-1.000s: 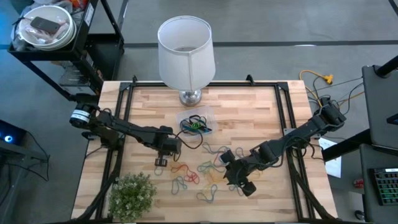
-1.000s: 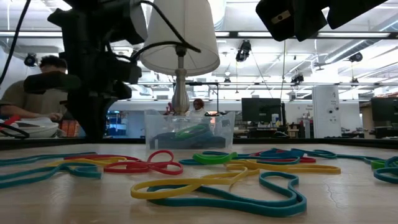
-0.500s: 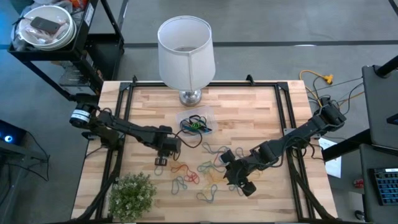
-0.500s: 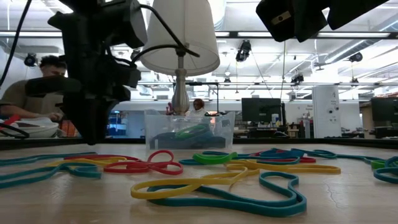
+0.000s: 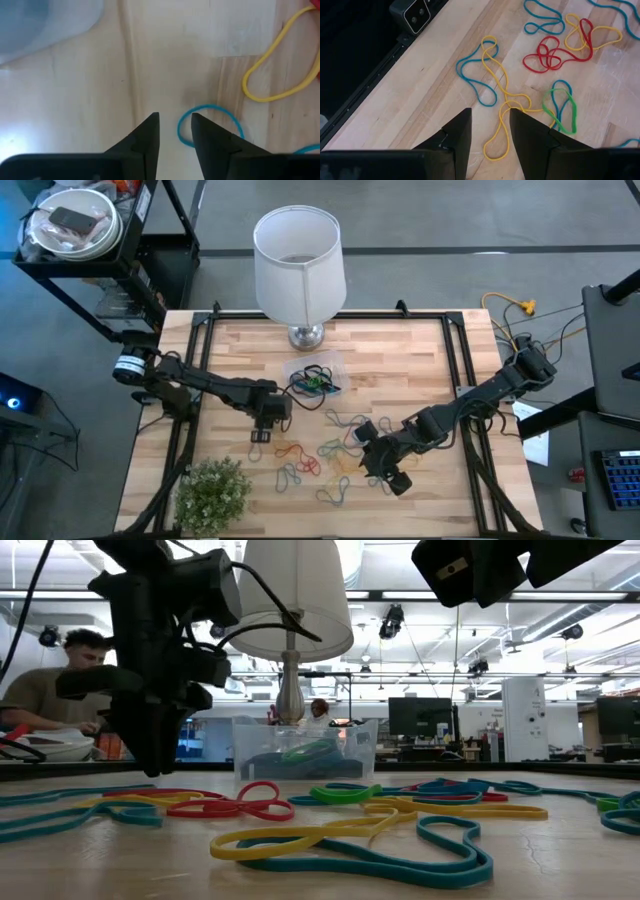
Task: Pick and place rubber bands into bin
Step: Put the blue rubber band into the transparent container
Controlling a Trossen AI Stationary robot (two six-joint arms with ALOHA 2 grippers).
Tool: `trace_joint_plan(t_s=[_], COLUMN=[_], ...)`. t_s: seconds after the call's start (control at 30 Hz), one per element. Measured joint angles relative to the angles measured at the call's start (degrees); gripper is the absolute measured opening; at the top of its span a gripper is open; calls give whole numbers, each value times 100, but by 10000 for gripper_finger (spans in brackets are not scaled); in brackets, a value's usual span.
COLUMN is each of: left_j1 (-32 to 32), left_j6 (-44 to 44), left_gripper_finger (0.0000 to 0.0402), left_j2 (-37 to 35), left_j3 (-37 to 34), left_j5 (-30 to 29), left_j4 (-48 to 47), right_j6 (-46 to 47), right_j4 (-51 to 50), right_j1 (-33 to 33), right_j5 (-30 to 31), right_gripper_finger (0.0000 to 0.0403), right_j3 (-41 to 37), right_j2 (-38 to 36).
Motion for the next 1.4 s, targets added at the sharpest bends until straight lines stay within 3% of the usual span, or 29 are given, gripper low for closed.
trace_joint_plan(t_s=[0.5,0.8,1.1,1.4], left_j1=[63,63,54,46], left_j6=[2,36,153,200], left_gripper_finger=[97,95,11,1], left_j2=[9,502,723,589], left_j3=[-334,-273,-277,-285], left_j5=[160,176,213,3], left_j4=[248,209,202,206], right_j6=[-10,-15,-11,-15], right_j4=[2,2,9,27], right_j1=[0,0,-2,0], right_j5=[0,0,-1,0], right_gripper_finger=[127,127,127,127], right_j3=[-2,-3,-18,-31], right_j2=[0,0,0,0])
